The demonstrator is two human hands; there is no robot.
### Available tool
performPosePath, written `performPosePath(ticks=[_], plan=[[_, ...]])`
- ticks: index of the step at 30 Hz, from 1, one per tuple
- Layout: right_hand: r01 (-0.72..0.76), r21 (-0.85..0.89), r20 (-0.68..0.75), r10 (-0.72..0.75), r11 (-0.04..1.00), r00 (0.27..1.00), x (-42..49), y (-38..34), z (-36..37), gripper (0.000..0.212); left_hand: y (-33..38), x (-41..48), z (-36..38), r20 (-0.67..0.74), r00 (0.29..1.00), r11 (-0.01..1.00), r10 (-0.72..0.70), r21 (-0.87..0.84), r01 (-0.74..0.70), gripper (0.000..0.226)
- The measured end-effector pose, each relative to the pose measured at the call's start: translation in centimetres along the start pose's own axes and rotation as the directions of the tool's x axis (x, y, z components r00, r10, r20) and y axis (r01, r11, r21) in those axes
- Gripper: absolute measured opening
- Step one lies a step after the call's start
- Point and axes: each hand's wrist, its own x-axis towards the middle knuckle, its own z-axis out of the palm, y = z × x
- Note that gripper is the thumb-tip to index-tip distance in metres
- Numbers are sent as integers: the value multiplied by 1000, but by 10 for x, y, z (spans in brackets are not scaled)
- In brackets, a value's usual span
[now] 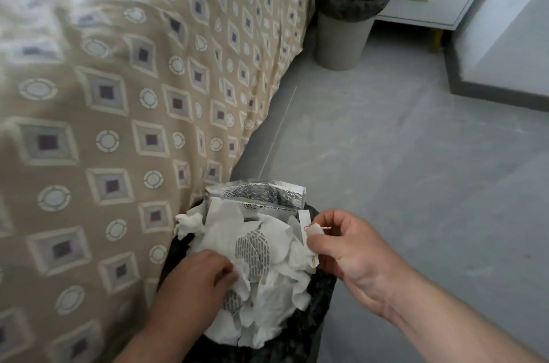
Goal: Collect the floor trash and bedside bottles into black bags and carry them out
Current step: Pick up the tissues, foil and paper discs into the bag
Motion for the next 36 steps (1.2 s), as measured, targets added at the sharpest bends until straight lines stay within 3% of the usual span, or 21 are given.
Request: performPosePath(ticks=[3,7,10,12,15,19,24,27,30,36], plan=[[76,-133,-8,-77,988,997,-1,-1,5,24,-9,-5,2,-28,996,996,83,-17,-84,31],[206,-399,103,-179,893,978,-9,4,25,17,-19,-20,-11,-317,948,996,43,-56,-64,43],[353,-665,287,-212,658,934,-13,16,42,18,-25,-29,-12,-371,926,995,-67,-92,35,66],[437,-746,405,-178,502,897,-13,22,47,25,-25,-32,-9,-354,928,991,-116,-102,85,64],[485,-771,476,-134,412,869,-13,25,49,28,-26,-33,0,-287,944,985,-162,-110,136,54],[469,-729,420,-216,498,881,-24,14,39,27,-21,-30,4,-226,947,972,-229,-95,213,61],[345,-714,161,-336,609,928,-27,5,-7,5,5,-28,7,-169,963,977,-211,-82,199,59],[245,-737,-23,-387,630,922,-19,5,-41,23,22,-24,11,-90,976,961,-197,-212,175,48],[150,-775,-161,-421,613,892,-8,8,-75,26,27,-11,11,-86,983,950,-162,-283,131,43],[139,-623,-320,-412,770,853,4,11,-117,23,39,31,13,-66,936,802,-346,-538,259,34]])
